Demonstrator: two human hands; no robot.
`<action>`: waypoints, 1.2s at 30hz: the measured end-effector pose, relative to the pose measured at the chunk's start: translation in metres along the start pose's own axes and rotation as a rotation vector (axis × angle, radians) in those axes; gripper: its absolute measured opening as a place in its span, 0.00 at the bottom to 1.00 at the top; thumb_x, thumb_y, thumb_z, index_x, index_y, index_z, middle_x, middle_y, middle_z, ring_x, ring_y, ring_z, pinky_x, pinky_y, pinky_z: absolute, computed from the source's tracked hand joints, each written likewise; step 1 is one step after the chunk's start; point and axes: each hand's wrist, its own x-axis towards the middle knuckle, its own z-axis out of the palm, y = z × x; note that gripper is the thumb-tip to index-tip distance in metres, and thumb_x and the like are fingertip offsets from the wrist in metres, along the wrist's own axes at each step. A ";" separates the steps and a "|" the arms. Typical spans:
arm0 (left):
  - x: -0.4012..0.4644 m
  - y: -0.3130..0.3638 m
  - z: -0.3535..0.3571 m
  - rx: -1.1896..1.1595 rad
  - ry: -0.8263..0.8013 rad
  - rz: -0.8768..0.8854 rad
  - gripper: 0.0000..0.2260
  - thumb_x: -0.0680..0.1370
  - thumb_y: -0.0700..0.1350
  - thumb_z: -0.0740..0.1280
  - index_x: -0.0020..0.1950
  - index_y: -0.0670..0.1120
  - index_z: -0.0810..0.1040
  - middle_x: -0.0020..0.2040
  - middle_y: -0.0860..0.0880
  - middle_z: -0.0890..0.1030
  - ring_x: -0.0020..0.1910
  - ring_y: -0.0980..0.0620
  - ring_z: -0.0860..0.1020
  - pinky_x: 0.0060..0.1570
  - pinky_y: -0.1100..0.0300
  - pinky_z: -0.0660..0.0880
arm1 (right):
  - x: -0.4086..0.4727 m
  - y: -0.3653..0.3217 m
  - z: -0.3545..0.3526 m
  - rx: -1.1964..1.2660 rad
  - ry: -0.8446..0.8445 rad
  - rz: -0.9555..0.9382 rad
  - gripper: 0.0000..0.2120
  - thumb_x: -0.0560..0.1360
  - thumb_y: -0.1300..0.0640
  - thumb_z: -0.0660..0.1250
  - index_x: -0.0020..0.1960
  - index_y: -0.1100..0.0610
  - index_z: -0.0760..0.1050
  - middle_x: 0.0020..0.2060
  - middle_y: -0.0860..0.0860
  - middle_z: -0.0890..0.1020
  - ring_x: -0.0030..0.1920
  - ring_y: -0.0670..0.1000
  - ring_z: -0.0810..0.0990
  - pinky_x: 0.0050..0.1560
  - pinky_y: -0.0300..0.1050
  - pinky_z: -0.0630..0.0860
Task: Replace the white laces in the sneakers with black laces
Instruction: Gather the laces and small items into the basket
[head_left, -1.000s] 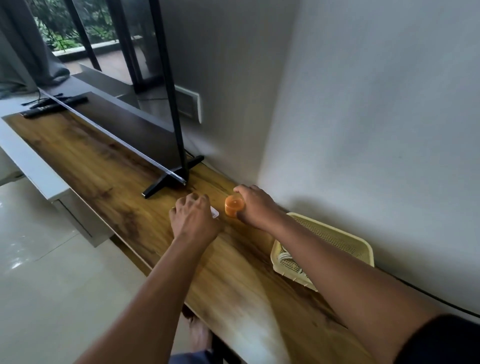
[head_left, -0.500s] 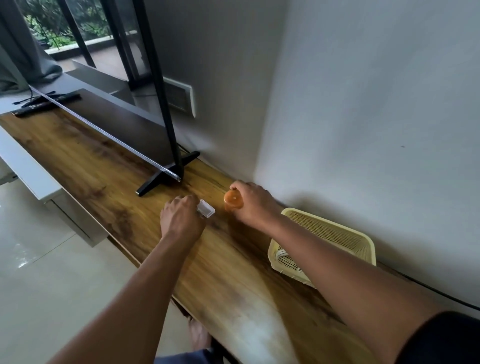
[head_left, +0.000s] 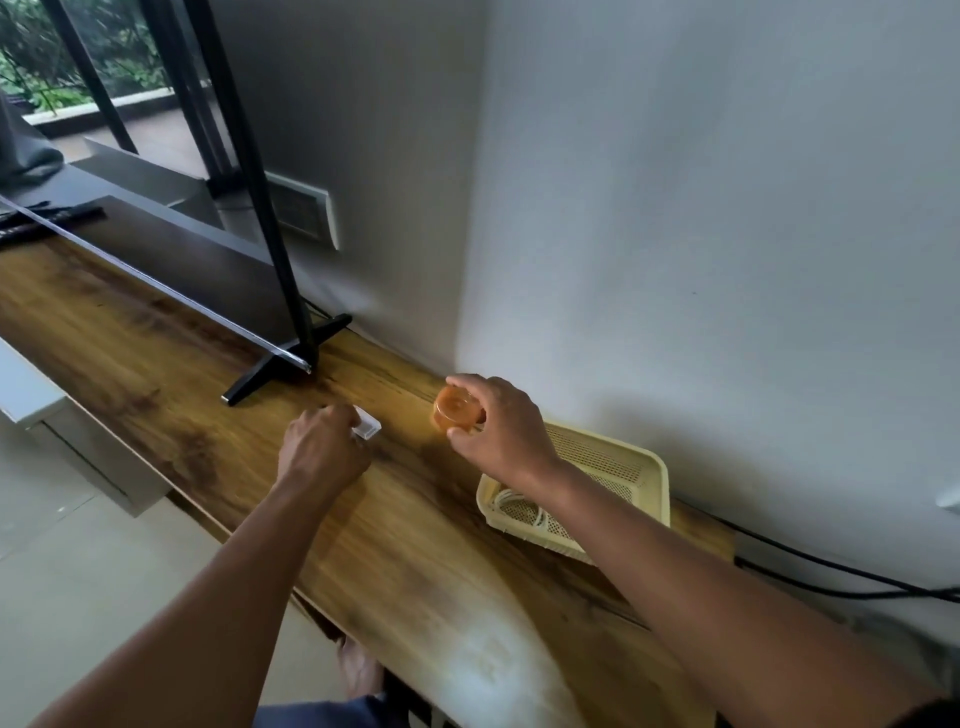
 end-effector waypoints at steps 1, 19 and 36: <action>-0.001 0.002 0.001 0.001 -0.015 -0.002 0.17 0.74 0.41 0.76 0.63 0.48 0.84 0.58 0.42 0.85 0.54 0.43 0.83 0.48 0.54 0.77 | -0.003 0.003 -0.004 0.007 0.006 0.011 0.30 0.72 0.53 0.76 0.73 0.47 0.74 0.61 0.50 0.81 0.57 0.50 0.80 0.59 0.48 0.79; -0.068 0.113 -0.018 -0.563 -0.218 0.174 0.11 0.69 0.53 0.83 0.42 0.52 0.85 0.39 0.59 0.86 0.40 0.63 0.83 0.42 0.63 0.79 | -0.084 0.019 -0.090 0.364 0.125 0.336 0.25 0.71 0.56 0.74 0.64 0.37 0.76 0.57 0.49 0.74 0.51 0.44 0.79 0.45 0.32 0.72; -0.086 0.184 0.035 -0.291 -0.303 0.350 0.09 0.69 0.49 0.81 0.41 0.51 0.82 0.42 0.57 0.82 0.46 0.54 0.80 0.38 0.62 0.69 | -0.105 0.100 -0.085 -0.356 0.005 0.331 0.20 0.70 0.49 0.76 0.55 0.53 0.69 0.48 0.50 0.81 0.49 0.56 0.81 0.45 0.49 0.73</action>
